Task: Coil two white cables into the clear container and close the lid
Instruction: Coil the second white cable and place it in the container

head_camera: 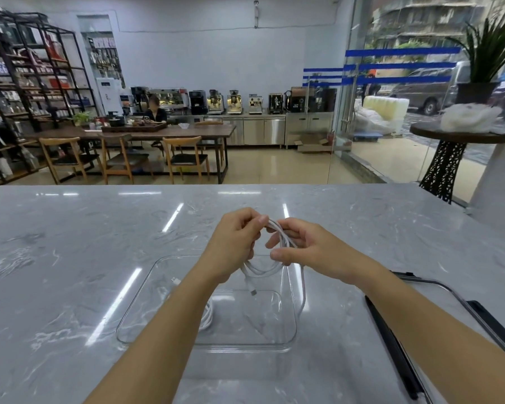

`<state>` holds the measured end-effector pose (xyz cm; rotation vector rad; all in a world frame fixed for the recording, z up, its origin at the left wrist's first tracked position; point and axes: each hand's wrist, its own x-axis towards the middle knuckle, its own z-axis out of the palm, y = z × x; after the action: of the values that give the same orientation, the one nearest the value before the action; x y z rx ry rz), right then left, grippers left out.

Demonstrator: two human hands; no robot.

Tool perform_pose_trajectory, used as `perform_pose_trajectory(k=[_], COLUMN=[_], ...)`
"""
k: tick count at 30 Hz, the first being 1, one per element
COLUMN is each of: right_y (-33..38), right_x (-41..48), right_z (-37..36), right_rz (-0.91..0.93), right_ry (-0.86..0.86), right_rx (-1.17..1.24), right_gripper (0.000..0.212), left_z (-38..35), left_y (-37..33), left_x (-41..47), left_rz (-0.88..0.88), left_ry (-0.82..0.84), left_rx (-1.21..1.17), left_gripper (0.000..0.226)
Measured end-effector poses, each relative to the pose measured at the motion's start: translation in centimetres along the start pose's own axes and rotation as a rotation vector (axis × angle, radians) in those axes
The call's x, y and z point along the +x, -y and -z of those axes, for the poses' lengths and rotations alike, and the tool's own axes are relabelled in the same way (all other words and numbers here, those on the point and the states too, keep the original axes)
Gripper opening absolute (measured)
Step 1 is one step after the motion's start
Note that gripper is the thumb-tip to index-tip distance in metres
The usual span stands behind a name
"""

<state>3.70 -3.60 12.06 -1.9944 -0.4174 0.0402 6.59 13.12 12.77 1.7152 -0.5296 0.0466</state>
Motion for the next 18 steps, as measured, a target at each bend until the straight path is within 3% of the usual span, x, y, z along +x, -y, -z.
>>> perform_pose_trajectory(k=[2, 6, 10, 13, 16, 18], right_y=[-0.2, -0.6, -0.4, 0.4, 1.2, 1.7], right_x=[-0.2, -1.0, -1.3, -1.4, -1.5, -1.2], right_z=[0.1, 0.9, 1.5, 2.2, 2.3, 1.8], right_rz=[-0.036, -0.115, -0.192, -0.107, -0.015, 0.026], right_ry=[-0.067, -0.031, -0.106, -0.145, -0.116, -0.12], right_rx=[-0.089, -0.272, -0.328, 0.005, 0.479, 0.637], right_gripper=[0.044, 0.011, 0.031, 0.024, 0.008, 0.008], left_z=[0.1, 0.8, 0.9, 0.9, 0.5, 0.0], left_y=[0.1, 0.3, 0.8, 1.2, 1.4, 1.3], left_x=[0.2, 0.4, 0.3, 0.1, -0.2, -0.4], left_rz=[-0.021, -0.002, -0.046, -0.091, -0.075, -0.051], left_ry=[-0.081, -0.22, -0.281, -0.294, -0.317, -0.331], left_rx=[-0.023, -0.148, -0.052, 0.022, -0.044, -0.116], left_gripper=[0.024, 0.026, 0.025, 0.024, 0.026, 0.027])
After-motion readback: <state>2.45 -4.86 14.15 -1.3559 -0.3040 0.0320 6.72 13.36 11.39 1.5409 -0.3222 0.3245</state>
